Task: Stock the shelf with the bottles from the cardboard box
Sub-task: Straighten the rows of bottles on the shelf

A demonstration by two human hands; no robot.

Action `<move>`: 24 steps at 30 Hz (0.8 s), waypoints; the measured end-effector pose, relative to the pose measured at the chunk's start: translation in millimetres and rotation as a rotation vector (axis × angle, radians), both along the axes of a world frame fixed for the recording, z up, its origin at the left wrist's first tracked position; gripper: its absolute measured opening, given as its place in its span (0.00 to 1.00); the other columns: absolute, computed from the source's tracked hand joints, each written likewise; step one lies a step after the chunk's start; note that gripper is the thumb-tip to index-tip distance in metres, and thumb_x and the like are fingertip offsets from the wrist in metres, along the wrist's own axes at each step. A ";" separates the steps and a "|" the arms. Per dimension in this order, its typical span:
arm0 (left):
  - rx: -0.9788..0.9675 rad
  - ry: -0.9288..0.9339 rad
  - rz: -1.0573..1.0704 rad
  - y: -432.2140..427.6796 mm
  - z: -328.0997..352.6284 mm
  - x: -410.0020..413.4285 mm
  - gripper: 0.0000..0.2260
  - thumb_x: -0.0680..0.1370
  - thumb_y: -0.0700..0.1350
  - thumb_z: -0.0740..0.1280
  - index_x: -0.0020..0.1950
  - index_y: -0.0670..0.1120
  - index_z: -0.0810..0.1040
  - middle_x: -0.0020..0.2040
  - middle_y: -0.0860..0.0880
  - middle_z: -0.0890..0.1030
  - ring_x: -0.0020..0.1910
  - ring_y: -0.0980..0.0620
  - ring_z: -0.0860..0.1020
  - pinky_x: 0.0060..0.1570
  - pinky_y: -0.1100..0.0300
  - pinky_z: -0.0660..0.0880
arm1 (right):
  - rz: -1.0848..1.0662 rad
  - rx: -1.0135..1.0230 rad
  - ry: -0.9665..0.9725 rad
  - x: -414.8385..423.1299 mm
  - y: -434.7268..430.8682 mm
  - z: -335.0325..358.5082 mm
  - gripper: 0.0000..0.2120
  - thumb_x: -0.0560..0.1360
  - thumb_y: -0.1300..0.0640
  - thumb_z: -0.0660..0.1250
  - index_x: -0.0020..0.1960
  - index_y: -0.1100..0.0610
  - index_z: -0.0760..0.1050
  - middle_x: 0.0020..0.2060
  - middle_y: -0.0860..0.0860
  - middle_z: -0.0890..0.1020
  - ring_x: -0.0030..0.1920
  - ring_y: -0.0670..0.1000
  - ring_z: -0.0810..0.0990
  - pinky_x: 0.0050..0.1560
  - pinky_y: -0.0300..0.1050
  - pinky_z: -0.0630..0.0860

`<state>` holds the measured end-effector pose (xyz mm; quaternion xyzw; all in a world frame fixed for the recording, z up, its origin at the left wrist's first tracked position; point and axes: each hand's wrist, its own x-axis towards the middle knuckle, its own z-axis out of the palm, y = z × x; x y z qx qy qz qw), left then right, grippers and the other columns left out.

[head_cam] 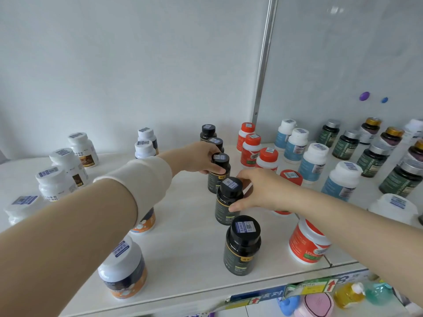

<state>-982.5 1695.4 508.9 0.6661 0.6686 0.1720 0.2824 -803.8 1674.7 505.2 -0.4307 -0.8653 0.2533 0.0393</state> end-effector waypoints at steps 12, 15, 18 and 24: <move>-0.035 0.030 0.012 -4.6 3.1 5.9 0.18 0.74 0.44 0.71 0.61 0.39 0.74 0.61 0.42 0.77 0.53 0.42 0.81 0.59 0.50 0.76 | -0.028 -0.024 0.002 1.1 1.0 -2.2 0.25 0.67 0.49 0.74 0.61 0.55 0.72 0.57 0.51 0.79 0.54 0.51 0.77 0.56 0.47 0.76; -0.031 0.042 0.021 -6.0 2.8 7.6 0.19 0.74 0.45 0.71 0.62 0.40 0.73 0.61 0.42 0.77 0.53 0.43 0.81 0.56 0.55 0.76 | -0.027 -0.027 -0.002 0.9 0.9 -2.7 0.27 0.68 0.48 0.74 0.63 0.55 0.71 0.58 0.51 0.78 0.56 0.51 0.77 0.57 0.46 0.76; -0.021 0.052 0.031 -8.2 1.4 9.5 0.20 0.74 0.46 0.71 0.64 0.41 0.72 0.62 0.42 0.76 0.52 0.44 0.80 0.56 0.54 0.76 | -0.014 -0.040 -0.048 1.0 1.4 -0.7 0.31 0.68 0.47 0.73 0.67 0.55 0.68 0.62 0.51 0.77 0.59 0.51 0.76 0.58 0.45 0.75; 0.050 0.118 0.083 -23.8 14.0 6.0 0.22 0.75 0.47 0.70 0.65 0.42 0.69 0.59 0.45 0.76 0.49 0.47 0.75 0.51 0.56 0.74 | 0.024 -0.021 -0.139 5.8 1.6 29.9 0.35 0.71 0.49 0.71 0.73 0.56 0.61 0.66 0.51 0.74 0.61 0.51 0.76 0.59 0.43 0.73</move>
